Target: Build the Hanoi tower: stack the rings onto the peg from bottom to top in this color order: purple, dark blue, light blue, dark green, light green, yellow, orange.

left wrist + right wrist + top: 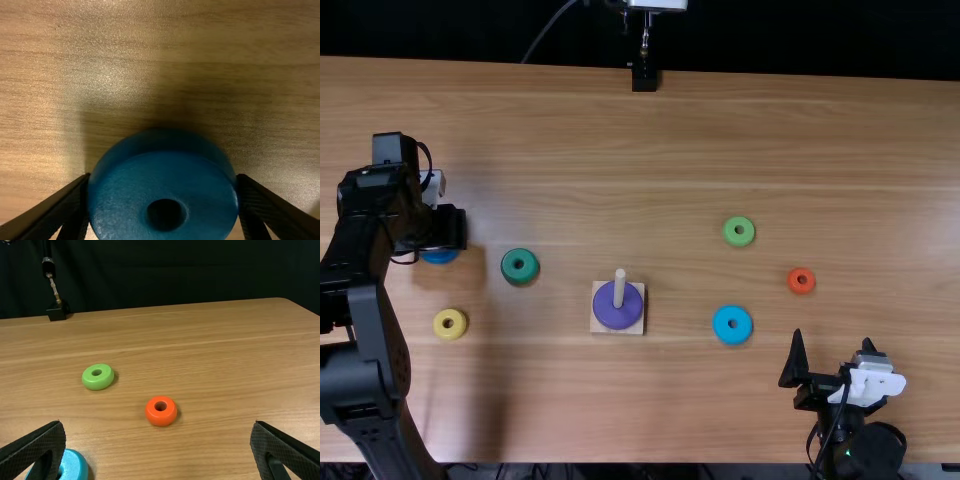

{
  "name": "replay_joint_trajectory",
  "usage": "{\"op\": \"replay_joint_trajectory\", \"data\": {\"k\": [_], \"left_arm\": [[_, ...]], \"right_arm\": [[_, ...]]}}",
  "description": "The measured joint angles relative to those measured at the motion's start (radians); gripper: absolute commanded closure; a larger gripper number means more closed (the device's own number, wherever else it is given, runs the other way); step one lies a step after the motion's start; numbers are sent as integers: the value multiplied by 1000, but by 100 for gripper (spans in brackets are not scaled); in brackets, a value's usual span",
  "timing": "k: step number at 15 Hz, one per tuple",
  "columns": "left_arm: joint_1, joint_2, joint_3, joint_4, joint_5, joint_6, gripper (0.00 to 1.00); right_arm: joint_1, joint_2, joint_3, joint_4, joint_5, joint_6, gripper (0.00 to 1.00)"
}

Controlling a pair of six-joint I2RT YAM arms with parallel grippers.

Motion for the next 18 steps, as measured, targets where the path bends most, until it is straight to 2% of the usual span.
{"op": "replay_joint_trajectory", "data": {"k": [1,2,5,8,13,15,18], "left_arm": [[0,0,0,-1,0,0,84],[0,0,0,-4,0,0,89],[0,0,6,-29,4,0,89],[0,-11,50,-143,24,0,88],[-4,-160,53,-241,33,0,89],[-33,-214,58,-287,33,0,90],[-115,-268,68,-336,35,0,90]], "right_arm": [[0,0,0,0,0,0,0],[0,0,0,0,0,0,0],[0,0,0,0,0,-1,0],[0,0,0,0,0,0,0],[0,0,0,0,0,0,0],[0,0,0,0,0,0,0],[0,0,0,0,0,-1,0]]}}
